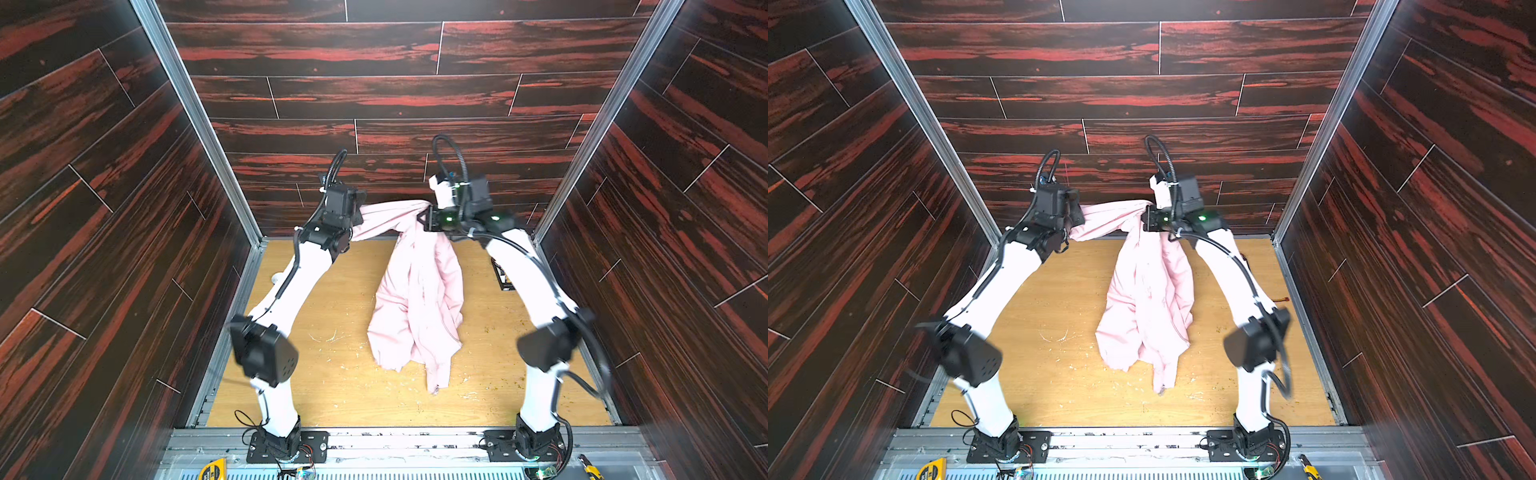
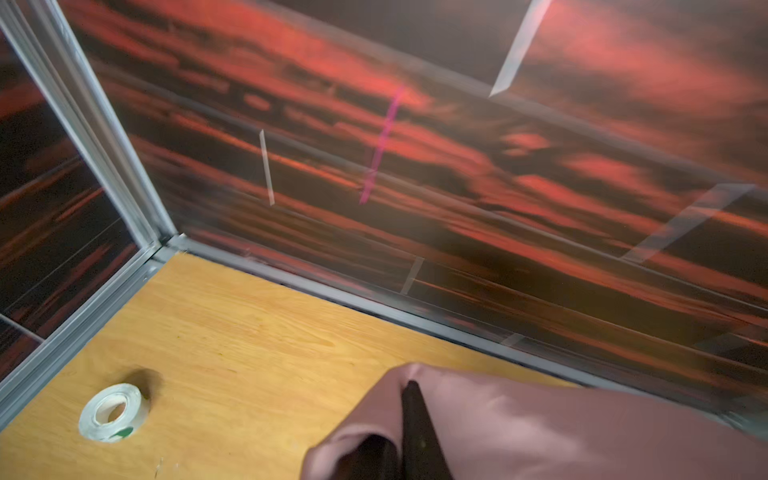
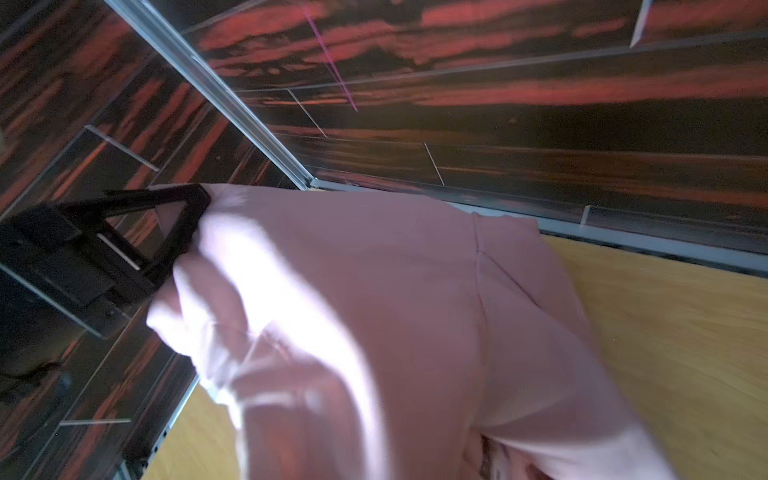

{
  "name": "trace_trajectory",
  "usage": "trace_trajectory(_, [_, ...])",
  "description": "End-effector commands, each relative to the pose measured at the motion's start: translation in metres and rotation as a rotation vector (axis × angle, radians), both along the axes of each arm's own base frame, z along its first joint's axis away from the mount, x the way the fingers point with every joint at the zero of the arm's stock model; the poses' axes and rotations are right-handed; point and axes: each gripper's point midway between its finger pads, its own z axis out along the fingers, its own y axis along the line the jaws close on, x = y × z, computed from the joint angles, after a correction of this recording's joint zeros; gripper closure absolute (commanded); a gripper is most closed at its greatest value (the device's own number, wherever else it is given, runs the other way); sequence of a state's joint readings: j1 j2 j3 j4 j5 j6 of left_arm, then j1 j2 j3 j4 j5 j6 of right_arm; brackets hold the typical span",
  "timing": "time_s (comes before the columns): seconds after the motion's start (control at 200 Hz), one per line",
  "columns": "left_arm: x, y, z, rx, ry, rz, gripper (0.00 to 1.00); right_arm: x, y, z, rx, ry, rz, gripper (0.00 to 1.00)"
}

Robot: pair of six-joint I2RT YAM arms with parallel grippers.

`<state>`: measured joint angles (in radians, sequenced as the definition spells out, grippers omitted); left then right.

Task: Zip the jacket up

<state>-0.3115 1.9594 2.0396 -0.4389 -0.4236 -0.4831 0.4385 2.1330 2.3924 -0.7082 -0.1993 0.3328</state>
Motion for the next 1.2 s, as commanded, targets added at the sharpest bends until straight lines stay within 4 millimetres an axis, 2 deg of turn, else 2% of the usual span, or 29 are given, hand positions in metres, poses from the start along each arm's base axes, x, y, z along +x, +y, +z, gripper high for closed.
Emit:
trace_trajectory(0.0, [0.023,0.054,-0.006,-0.02,0.021,0.162,0.93,0.037,0.018,-0.009,0.115,0.024,0.014,1.0])
trace_trajectory(0.055, [0.039,0.071,-0.024,-0.027,0.064,0.202,0.88,0.058,0.023,-0.022,0.173,0.04,0.011,1.0])
trace_trajectory(0.075, [0.044,0.077,-0.028,-0.031,0.074,0.218,0.85,0.062,0.025,-0.026,0.187,0.047,0.012,0.97])
trace_trajectory(0.1, [0.051,0.084,-0.036,-0.039,0.089,0.232,0.76,0.072,0.023,-0.034,0.213,0.055,-0.004,0.89])
trace_trajectory(0.13, [0.058,0.092,-0.044,-0.049,0.106,0.248,0.63,0.075,0.027,-0.039,0.25,0.076,0.021,0.81])
trace_trajectory(0.16, [0.064,0.099,-0.057,-0.068,0.129,0.265,0.55,0.082,0.026,-0.046,0.286,0.093,0.025,0.72])
trace_trajectory(0.175, [0.067,0.103,-0.056,-0.081,0.124,0.272,0.5,0.085,0.027,-0.052,0.298,0.106,0.026,0.68])
trace_trajectory(0.23, [0.07,0.114,-0.069,-0.119,0.148,0.298,0.41,0.093,0.022,-0.061,0.324,0.119,0.018,0.54])
trace_trajectory(0.281, [0.072,0.117,-0.077,-0.148,0.16,0.299,0.38,0.096,0.018,-0.062,0.323,0.109,0.014,0.46])
trace_trajectory(0.296, [0.072,0.117,-0.077,-0.151,0.162,0.296,0.32,0.096,0.016,-0.062,0.318,0.103,0.013,0.44])
trace_trajectory(0.316, [0.072,0.116,-0.079,-0.152,0.166,0.294,0.3,0.096,0.015,-0.06,0.311,0.094,0.015,0.42])
trace_trajectory(0.351, [0.071,0.113,-0.081,-0.158,0.176,0.28,0.2,0.095,0.012,-0.056,0.297,0.077,0.019,0.4])
trace_trajectory(0.366, [0.07,0.111,-0.082,-0.162,0.18,0.273,0.13,0.094,0.011,-0.054,0.293,0.072,0.021,0.39])
trace_trajectory(0.396, [0.068,0.108,-0.08,-0.168,0.178,0.264,0.11,0.092,0.008,-0.049,0.284,0.064,0.023,0.39])
trace_trajectory(0.411, [0.066,0.108,-0.084,-0.171,0.19,0.264,0.03,0.091,0.006,-0.046,0.281,0.061,0.023,0.39])
trace_trajectory(0.426, [0.065,0.106,-0.082,-0.176,0.187,0.26,0.01,0.09,0.004,-0.043,0.278,0.056,0.025,0.39])
trace_trajectory(0.526, [0.044,0.102,-0.087,-0.213,0.203,0.251,0.01,0.08,-0.012,-0.034,0.237,0.066,0.018,0.43])
trace_trajectory(0.591, [0.025,0.095,-0.088,-0.247,0.206,0.23,0.0,0.07,-0.021,-0.036,0.194,0.089,0.018,0.45])
trace_trajectory(0.676, [-0.002,0.082,-0.089,-0.309,0.179,0.187,0.01,0.054,-0.03,-0.047,0.127,0.118,0.026,0.45])
trace_trajectory(0.761, [-0.035,0.058,-0.102,-0.376,0.19,0.115,0.0,0.037,-0.04,-0.064,0.077,0.137,0.031,0.44])
trace_trajectory(0.797, [-0.049,0.046,-0.111,-0.397,0.209,0.084,0.0,0.03,-0.045,-0.075,0.062,0.146,0.027,0.44])
trace_trajectory(0.802, [-0.051,0.044,-0.114,-0.399,0.215,0.079,0.01,0.029,-0.045,-0.071,0.064,0.135,0.026,0.44])
trace_trajectory(0.812, [-0.053,0.039,-0.121,-0.404,0.227,0.069,0.0,0.027,-0.047,-0.078,0.058,0.144,0.026,0.44])
trace_trajectory(0.817, [-0.056,0.038,-0.117,-0.409,0.221,0.061,0.0,0.026,-0.048,-0.074,0.06,0.135,0.025,0.44])
trace_trajectory(0.837, [-0.065,0.031,-0.117,-0.419,0.222,0.036,0.0,0.021,-0.051,-0.085,0.052,0.147,0.022,0.43])
trace_trajectory(0.987, [-0.117,-0.02,-0.162,-0.459,0.334,-0.104,0.0,-0.015,-0.07,-0.125,0.03,0.197,0.028,0.41])
trace_trajectory(1.077, [-0.144,-0.034,-0.192,-0.444,0.412,-0.138,0.01,-0.036,-0.073,-0.151,0.022,0.235,0.051,0.41])
trace_trajectory(1.192, [-0.165,-0.056,-0.234,-0.514,0.478,-0.192,0.01,-0.052,-0.079,-0.186,-0.003,0.292,0.038,0.42])
